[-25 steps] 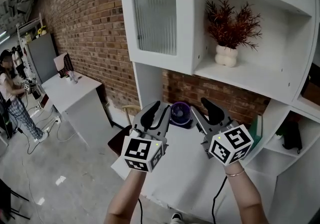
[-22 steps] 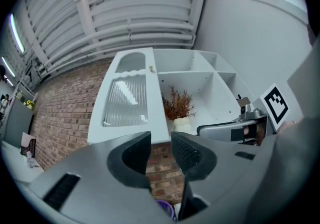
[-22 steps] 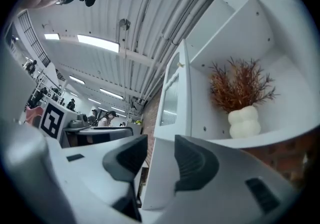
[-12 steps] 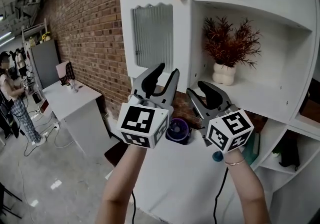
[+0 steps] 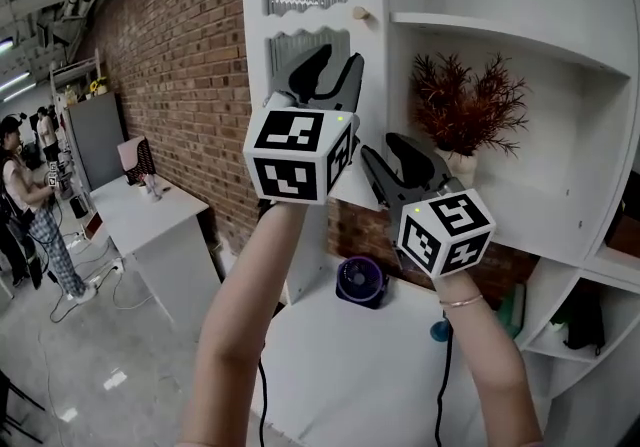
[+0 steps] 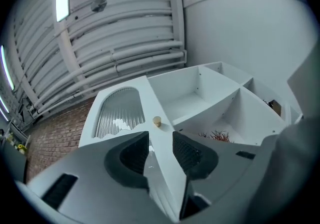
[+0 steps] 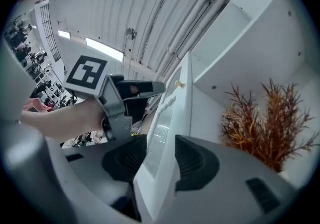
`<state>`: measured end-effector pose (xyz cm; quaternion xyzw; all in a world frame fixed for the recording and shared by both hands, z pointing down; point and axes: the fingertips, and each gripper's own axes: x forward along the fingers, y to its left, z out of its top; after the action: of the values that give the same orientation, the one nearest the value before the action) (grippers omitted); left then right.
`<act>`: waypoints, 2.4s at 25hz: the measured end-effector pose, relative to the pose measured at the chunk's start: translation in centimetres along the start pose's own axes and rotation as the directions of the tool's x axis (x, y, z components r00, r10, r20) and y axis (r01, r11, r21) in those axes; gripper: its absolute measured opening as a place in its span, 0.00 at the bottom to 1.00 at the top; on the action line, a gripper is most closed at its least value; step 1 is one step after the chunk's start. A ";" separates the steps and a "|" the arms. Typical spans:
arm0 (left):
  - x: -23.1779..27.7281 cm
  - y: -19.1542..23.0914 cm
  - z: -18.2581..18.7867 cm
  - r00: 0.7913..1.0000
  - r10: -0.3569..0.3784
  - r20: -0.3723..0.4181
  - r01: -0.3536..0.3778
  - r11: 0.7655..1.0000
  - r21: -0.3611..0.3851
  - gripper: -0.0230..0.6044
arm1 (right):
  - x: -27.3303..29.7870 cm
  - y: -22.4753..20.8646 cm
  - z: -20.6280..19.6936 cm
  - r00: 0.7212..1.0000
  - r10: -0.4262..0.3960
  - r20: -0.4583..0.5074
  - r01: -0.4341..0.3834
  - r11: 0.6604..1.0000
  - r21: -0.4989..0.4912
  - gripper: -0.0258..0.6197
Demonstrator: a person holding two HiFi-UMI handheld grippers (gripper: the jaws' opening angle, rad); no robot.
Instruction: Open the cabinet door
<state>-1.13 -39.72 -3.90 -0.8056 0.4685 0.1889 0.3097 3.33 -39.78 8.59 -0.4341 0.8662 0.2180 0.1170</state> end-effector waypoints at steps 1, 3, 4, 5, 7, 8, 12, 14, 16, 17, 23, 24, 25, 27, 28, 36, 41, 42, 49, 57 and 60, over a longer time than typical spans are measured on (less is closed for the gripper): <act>0.8 0.4 0.0 1.000 -0.004 -0.001 0.004 1.000 0.003 0.25 | 0.3 -0.2 0.0 1.000 -0.007 0.007 0.007 1.000 0.003 0.30; 2.3 1.1 0.2 1.000 -0.015 -0.001 0.015 1.000 0.022 0.26 | 0.8 -0.7 0.1 1.000 -0.018 0.020 0.018 1.000 0.004 0.30; 3.0 1.4 0.3 1.000 -0.022 0.002 0.022 0.999 0.034 0.26 | 1.0 -0.8 0.0 0.999 -0.023 0.024 0.023 1.000 0.001 0.30; 3.5 1.5 0.4 1.000 -0.031 0.005 0.031 0.999 0.042 0.27 | 1.2 -1.0 0.0 0.999 -0.028 0.025 0.028 1.000 -0.003 0.30; 4.5 1.6 0.6 0.999 -0.048 0.012 0.048 0.998 0.048 0.27 | 1.4 -1.5 -0.1 0.999 -0.041 0.024 0.041 0.999 -0.015 0.31; 4.9 1.6 0.8 0.998 -0.056 0.018 0.055 0.997 0.048 0.27 | 1.4 -1.7 -0.2 0.999 -0.048 0.022 0.049 0.999 -0.021 0.31; 6.1 1.1 1.7 0.995 -0.088 0.041 0.086 0.995 0.040 0.27 | 1.4 -2.6 -0.2 0.997 -0.074 0.014 0.075 0.997 -0.037 0.31; 6.5 0.7 2.2 0.994 -0.101 0.050 0.099 0.994 0.044 0.26 | 1.4 -2.8 0.0 0.996 -0.084 0.011 0.085 0.995 -0.043 0.31; 6.9 0.4 2.6 0.993 -0.104 0.054 0.102 0.994 0.046 0.25 | 1.5 -2.9 0.1 0.996 -0.088 0.006 0.088 0.995 -0.049 0.31; 7.1 0.2 2.8 0.993 -0.102 0.053 0.100 0.994 0.045 0.24 | 1.5 -2.8 0.1 0.996 -0.087 0.002 0.087 0.995 -0.052 0.31; 7.7 0.6 2.5 0.998 -0.060 0.037 0.059 0.998 0.011 0.16 | 1.6 -2.3 0.2 0.996 -0.084 -0.026 0.082 0.995 -0.060 0.32; 7.7 0.7 2.4 0.998 -0.052 0.033 0.052 0.999 0.010 0.16 | 1.6 -2.2 0.2 0.996 -0.086 -0.031 0.084 0.994 -0.063 0.32; 7.8 0.8 2.4 0.999 -0.045 0.028 0.045 0.999 0.012 0.16 | 1.7 -2.2 0.1 0.995 -0.088 -0.037 0.086 0.994 -0.065 0.32; 7.7 1.0 2.5 0.999 -0.031 0.016 0.030 0.999 0.029 0.17 | 1.7 -2.0 -0.1 0.995 -0.092 -0.049 0.088 0.994 -0.069 0.32; 7.5 1.1 2.6 1.000 -0.025 0.013 0.025 0.999 0.040 0.17 | 1.7 -1.9 -0.1 0.994 -0.095 -0.054 0.091 0.993 -0.070 0.32; 5.8 1.7 3.7 0.999 -0.023 0.037 0.022 0.999 0.046 0.16 | 2.2 -0.5 -0.8 0.993 -0.074 -0.091 0.066 0.995 -0.079 0.31; 4.7 1.9 4.5 0.998 -0.038 0.052 0.036 0.999 0.030 0.16 | 2.4 0.9 -0.7 0.995 -0.055 -0.087 0.049 0.996 -0.069 0.30; 4.4 1.9 4.6 0.998 -0.039 0.054 0.038 0.999 0.028 0.16 | 2.4 1.1 -0.6 0.995 -0.051 -0.083 0.045 0.997 -0.067 0.30; 2.4 2.9 5.8 0.996 -0.051 0.077 0.049 0.999 0.018 0.16 | 2.0 2.9 0.4 0.999 -0.021 -0.050 0.020 1.000 -0.020 0.20; 0.6 4.0 6.8 0.997 -0.029 0.075 0.028 0.999 0.020 0.17 | 1.7 5.1 1.2 0.999 0.025 -0.026 -0.024 0.999 0.022 0.20; -0.3 4.6 7.2 0.997 -0.016 0.073 0.014 1.000 0.025 0.17 | 1.8 6.4 1.5 0.999 0.052 -0.016 -0.052 0.998 0.041 0.20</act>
<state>-5.41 -36.32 -10.49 -0.7978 0.4529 0.2100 0.3380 -2.86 -36.89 8.34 -0.4108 0.8825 0.1994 0.1128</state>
